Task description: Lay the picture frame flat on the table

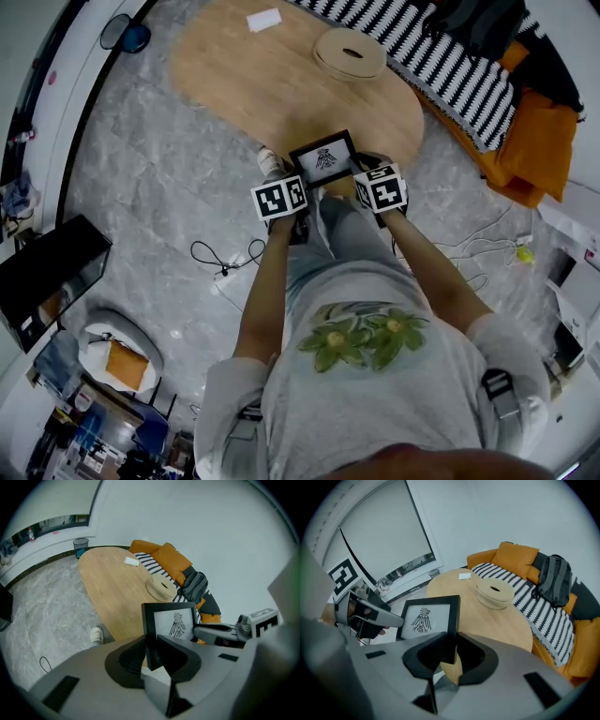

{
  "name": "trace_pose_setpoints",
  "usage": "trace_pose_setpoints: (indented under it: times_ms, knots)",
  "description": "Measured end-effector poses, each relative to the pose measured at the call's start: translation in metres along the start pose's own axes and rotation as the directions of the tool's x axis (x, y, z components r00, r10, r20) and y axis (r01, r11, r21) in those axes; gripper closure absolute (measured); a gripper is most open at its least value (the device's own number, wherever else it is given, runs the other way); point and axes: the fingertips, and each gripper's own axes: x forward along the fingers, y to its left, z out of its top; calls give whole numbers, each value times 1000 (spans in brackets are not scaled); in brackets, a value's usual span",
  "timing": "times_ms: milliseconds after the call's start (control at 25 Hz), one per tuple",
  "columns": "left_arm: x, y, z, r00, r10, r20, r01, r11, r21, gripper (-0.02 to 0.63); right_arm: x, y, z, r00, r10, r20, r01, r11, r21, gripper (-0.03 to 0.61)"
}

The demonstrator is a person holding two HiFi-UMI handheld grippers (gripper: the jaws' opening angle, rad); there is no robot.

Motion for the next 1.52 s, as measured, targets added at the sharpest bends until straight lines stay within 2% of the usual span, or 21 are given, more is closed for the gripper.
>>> trace_pose_setpoints:
  times_ms: [680, 1520]
  knots:
    - [36, 19, 7, 998, 5, -68, -4, 1000, 14, 528, 41, -14, -6, 998, -4, -68, 5, 1000, 25, 500]
    - [82, 49, 0, 993, -5, -115, 1, 999, -38, 528, 95, -26, -25, 989, 11, -145, -8, 1000, 27, 500]
